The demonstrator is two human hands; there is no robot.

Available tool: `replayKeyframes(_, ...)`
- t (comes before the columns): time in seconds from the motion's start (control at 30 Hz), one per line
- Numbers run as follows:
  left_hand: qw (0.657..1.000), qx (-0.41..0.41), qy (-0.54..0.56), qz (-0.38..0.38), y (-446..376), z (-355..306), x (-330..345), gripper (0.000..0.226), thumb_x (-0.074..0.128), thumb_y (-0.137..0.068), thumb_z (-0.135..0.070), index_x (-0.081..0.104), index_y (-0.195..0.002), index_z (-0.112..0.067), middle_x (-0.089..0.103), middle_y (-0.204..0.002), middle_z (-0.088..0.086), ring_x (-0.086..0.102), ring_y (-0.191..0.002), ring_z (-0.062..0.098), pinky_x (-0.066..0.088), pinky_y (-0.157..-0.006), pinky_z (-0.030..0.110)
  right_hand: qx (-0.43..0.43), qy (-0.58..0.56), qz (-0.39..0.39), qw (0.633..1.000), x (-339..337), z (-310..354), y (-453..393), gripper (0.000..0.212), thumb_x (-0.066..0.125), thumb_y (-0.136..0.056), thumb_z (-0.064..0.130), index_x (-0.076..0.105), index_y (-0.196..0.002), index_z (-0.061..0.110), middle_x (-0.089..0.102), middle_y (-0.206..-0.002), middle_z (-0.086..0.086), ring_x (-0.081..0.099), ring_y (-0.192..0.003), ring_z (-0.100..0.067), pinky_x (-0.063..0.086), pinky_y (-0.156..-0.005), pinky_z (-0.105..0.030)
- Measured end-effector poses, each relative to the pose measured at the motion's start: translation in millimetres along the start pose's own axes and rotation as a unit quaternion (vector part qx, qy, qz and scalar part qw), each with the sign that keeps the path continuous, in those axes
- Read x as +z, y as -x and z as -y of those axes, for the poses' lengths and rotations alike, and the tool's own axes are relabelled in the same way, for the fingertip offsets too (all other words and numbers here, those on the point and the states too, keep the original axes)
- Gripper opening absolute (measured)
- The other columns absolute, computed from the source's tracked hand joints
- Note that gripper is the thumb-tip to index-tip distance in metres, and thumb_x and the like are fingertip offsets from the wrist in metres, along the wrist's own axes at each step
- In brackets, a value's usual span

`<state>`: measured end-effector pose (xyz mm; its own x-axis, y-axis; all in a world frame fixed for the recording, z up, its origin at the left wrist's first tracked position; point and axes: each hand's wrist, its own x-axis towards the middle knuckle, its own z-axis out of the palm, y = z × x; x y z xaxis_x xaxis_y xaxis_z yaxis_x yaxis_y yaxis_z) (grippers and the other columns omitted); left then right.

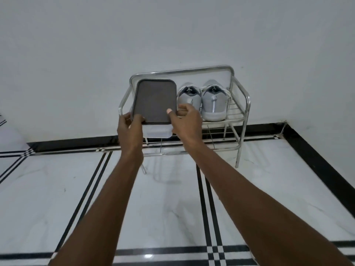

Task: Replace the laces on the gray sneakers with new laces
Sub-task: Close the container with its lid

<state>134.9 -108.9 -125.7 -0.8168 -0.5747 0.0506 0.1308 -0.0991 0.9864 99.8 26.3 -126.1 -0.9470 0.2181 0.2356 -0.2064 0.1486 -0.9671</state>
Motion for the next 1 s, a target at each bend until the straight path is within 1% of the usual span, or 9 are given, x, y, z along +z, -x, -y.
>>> replayKeyframes(0.17,1.000,-0.004,0.017,-0.025,76.6,31.9,-28.3,0.034,0.062,-0.091,-0.018,0.062,-0.124,-0.026,0.068,-0.120,-0.003,0.064,-0.105,0.011,0.048,-0.077,0.021,0.002,0.013,0.047,0.999,-35.3,-24.4,69.7,0.019,0.071,-0.088,0.026,0.075,-0.106,0.020,0.074,-0.088,0.011,0.073,-0.081,-0.010,0.063,-0.070,-0.043)
replayKeyframes(0.33,0.999,-0.029,-0.010,-0.034,144.0,89.3,-62.9,0.037,0.062,-0.096,-0.017,0.061,-0.130,-0.030,0.065,-0.127,-0.009,0.062,-0.112,0.007,0.051,-0.073,0.008,0.067,0.009,0.077,0.995,-66.8,-67.7,149.2,0.028,0.071,-0.092,0.019,0.070,-0.120,0.021,0.071,-0.097,0.015,0.073,-0.082,-0.010,0.064,-0.067,-0.034)
replayKeyframes(0.47,0.995,-0.077,-0.063,-0.017,182.9,140.0,-85.0,0.040,0.063,-0.097,-0.016,0.058,-0.134,-0.032,0.063,-0.127,-0.011,0.062,-0.106,-0.005,0.050,-0.074,0.005,0.150,0.039,0.089,0.984,-82.9,-125.0,192.9,0.034,0.070,-0.092,0.021,0.067,-0.126,0.019,0.071,-0.108,0.006,0.073,-0.085,-0.013,0.064,-0.071,-0.037)
replayKeyframes(0.53,0.991,-0.101,-0.092,-0.001,196.8,164.8,-90.7,0.043,0.064,-0.096,-0.014,0.057,-0.134,-0.031,0.063,-0.126,-0.009,0.063,-0.101,-0.006,0.051,-0.074,0.008,0.170,0.062,0.088,0.980,-90.7,-150.9,208.0,0.033,0.069,-0.093,0.020,0.067,-0.126,0.018,0.071,-0.108,0.006,0.073,-0.086,-0.014,0.064,-0.073,-0.039)
replayKeyframes(0.63,0.978,-0.149,-0.146,0.012,213.3,202.1,-92.9,0.041,0.067,-0.094,-0.013,0.058,-0.132,-0.025,0.065,-0.125,-0.004,0.066,-0.103,0.009,0.053,-0.078,0.015,0.190,0.104,0.088,0.972,-104.4,-182.5,225.8,0.029,0.068,-0.093,0.017,0.070,-0.122,0.020,0.072,-0.105,0.007,0.073,-0.082,-0.014,0.064,-0.072,-0.038)
replayKeyframes(0.73,0.966,-0.164,-0.201,-0.003,219.4,225.4,-94.9,0.032,0.074,-0.091,-0.021,0.065,-0.121,-0.013,0.069,-0.118,0.002,0.067,-0.107,0.020,0.059,-0.091,0.034,0.221,0.129,0.095,0.962,-117.1,-202.9,236.9,0.026,0.067,-0.093,0.016,0.071,-0.117,0.021,0.073,-0.104,0.006,0.073,-0.075,-0.017,0.064,-0.069,-0.042)
replayKeyframes(0.83,0.952,-0.156,-0.262,-0.013,220.1,235.2,-94.0,0.029,0.078,-0.088,-0.026,0.071,-0.110,-0.009,0.072,-0.104,0.003,0.069,-0.096,0.019,0.059,-0.092,0.044,0.234,0.161,0.112,0.952,-123.4,-216.9,243.0,0.021,0.069,-0.092,0.019,0.072,-0.113,0.018,0.074,-0.107,0.001,0.073,-0.081,-0.019,0.063,-0.075,-0.044)
replayKeyframes(0.93,0.940,-0.187,-0.283,-0.012,218.3,236.9,-93.8,0.033,0.082,-0.084,-0.026,0.072,-0.109,-0.006,0.073,-0.102,0.005,0.070,-0.092,0.022,0.060,-0.089,0.046,0.217,0.205,0.122,0.947,-123.1,-225.0,244.2,0.032,0.077,-0.085,0.024,0.073,-0.115,0.014,0.075,-0.107,0.000,0.071,-0.092,-0.015,0.061,-0.084,-0.040)
replayKeyframes(1.0,0.934,-0.198,-0.297,-0.016,219.2,240.9,-93.0,0.036,0.083,-0.083,-0.027,0.072,-0.109,-0.005,0.074,-0.102,0.006,0.070,-0.092,0.025,0.061,-0.087,0.047,0.205,0.224,0.130,0.944,-122.6,-228.1,244.8,0.033,0.079,-0.084,0.022,0.074,-0.115,0.012,0.076,-0.107,-0.002,0.070,-0.092,-0.013,0.058,-0.082,-0.028)
